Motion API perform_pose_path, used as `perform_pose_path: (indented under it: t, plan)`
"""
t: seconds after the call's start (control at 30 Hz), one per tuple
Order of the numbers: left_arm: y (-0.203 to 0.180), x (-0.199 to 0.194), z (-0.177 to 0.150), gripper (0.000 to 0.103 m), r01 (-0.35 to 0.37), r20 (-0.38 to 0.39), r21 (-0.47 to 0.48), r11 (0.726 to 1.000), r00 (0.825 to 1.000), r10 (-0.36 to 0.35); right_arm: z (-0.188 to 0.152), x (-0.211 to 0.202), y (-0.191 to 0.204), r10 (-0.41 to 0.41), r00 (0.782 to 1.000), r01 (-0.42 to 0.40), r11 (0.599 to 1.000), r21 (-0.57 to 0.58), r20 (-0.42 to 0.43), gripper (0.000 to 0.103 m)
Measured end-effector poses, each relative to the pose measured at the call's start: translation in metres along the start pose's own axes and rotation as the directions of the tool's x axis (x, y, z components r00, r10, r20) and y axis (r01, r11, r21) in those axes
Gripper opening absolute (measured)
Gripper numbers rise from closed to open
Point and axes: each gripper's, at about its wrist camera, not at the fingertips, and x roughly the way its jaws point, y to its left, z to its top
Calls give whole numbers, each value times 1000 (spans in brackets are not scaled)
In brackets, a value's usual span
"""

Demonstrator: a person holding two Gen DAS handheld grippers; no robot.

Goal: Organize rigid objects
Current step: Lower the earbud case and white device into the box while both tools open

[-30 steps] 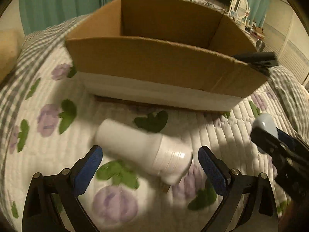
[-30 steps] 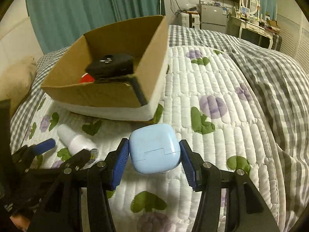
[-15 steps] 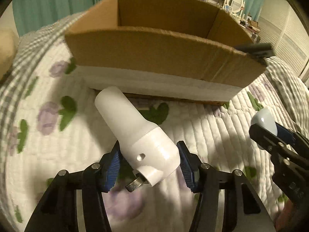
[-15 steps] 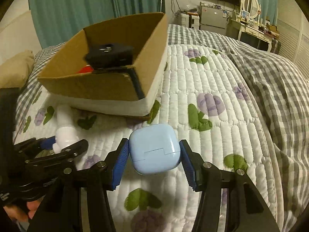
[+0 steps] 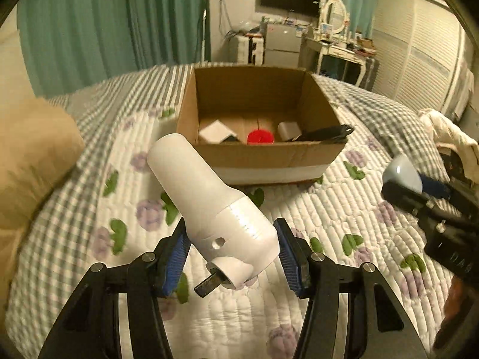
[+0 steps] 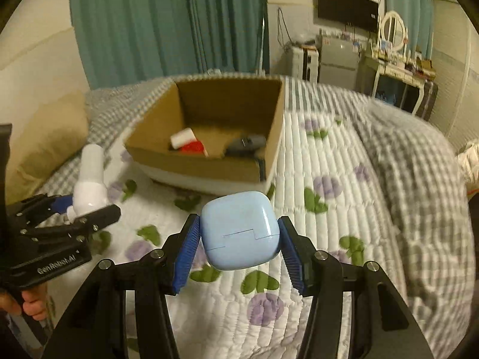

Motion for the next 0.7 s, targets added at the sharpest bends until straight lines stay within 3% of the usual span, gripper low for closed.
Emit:
perform_pose_path:
  t: [0.2,0.37,0.53,0.7]
  plan:
    - [4,-35,20,57,-5,70,20,1000,998,3,28,-43,20,16,996,-12,999,-47,82,52]
    - [5,-43,47,57,1,115,42,999,993,-6,59,-54,26,33,991,-24,997,-69,128,52]
    - [7,-23,73,57,-3,124,52,999,992,-3,98,-44,25,54,985,-43,997,-71,164,52]
    - [11,16,111,57,-13,126,56,998,992,5,138,-5,20,47,986,-36,997,-70,161,52]
